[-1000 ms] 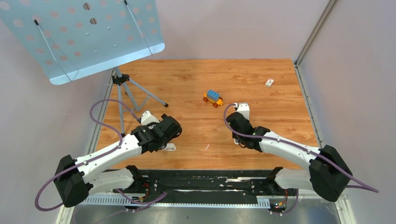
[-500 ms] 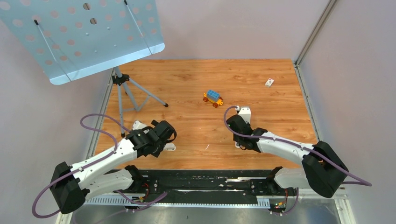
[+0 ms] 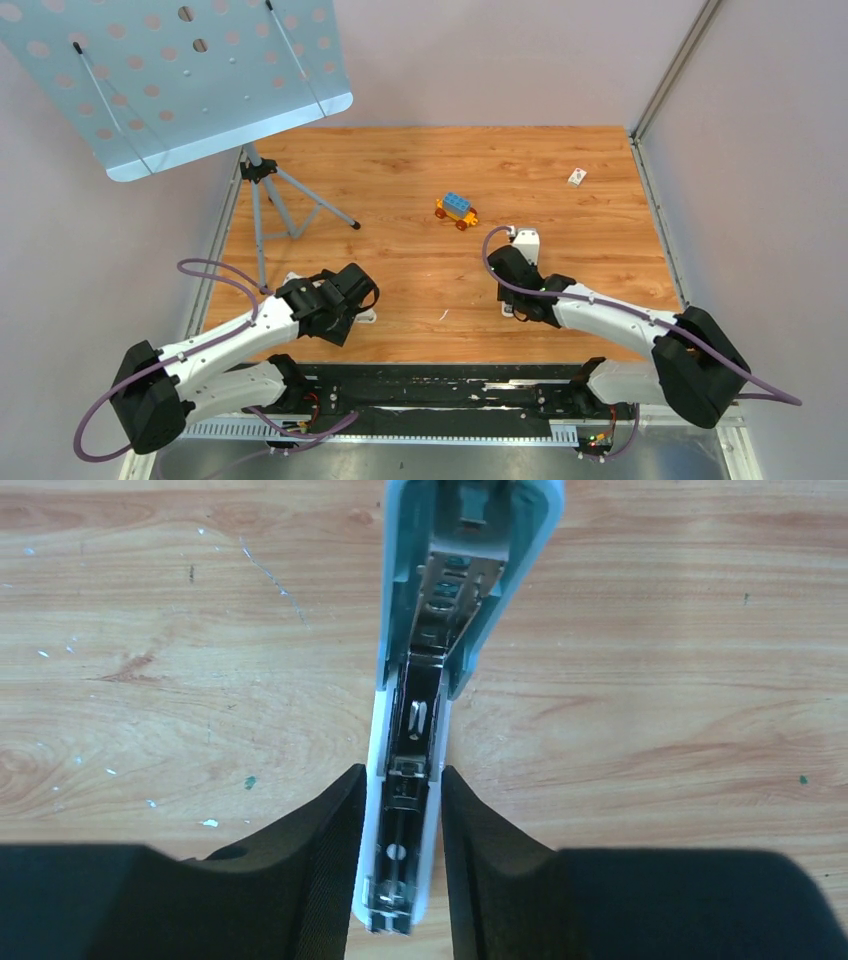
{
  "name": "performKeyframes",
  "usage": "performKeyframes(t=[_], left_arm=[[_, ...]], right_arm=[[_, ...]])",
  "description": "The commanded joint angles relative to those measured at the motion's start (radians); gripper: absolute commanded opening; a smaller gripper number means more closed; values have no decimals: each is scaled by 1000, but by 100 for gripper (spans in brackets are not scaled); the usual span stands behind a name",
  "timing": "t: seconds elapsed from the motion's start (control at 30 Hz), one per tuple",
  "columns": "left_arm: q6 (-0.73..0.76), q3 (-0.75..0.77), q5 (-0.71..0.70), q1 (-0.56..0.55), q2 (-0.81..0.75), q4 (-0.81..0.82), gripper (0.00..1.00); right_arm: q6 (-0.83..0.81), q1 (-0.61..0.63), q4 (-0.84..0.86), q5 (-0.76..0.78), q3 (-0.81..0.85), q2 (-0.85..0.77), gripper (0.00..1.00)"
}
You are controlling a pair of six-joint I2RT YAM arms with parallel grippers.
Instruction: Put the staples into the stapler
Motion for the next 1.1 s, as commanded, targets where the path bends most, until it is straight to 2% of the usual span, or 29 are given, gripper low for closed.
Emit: performKeyframes(t=[0.0, 0.2, 0.4, 0.6, 0.77, 0.87, 1.07], left_arm=[[-68, -17, 6, 5, 11, -18, 83], [-79, -20, 50, 5, 51, 28, 80], [-86, 8, 80, 5, 116, 29, 74], [-107, 5, 101, 5, 163, 54, 71], [-97, 10, 113, 5, 195, 97, 66], [-78, 32, 107, 5, 211, 84, 57], [-40, 62, 100, 5, 206, 35, 29]], right_arm=[[18, -14, -42, -4, -5, -58, 38], [17, -14, -98, -38, 9, -137, 40], [3, -13, -127, -103, 9, -288, 43], [-15, -14, -132, -103, -12, -408, 44], [-14, -14, -133, -112, -28, -445, 44], [-15, -14, -133, -124, -30, -444, 44], [-19, -14, -122, -160, -28, -453, 45]])
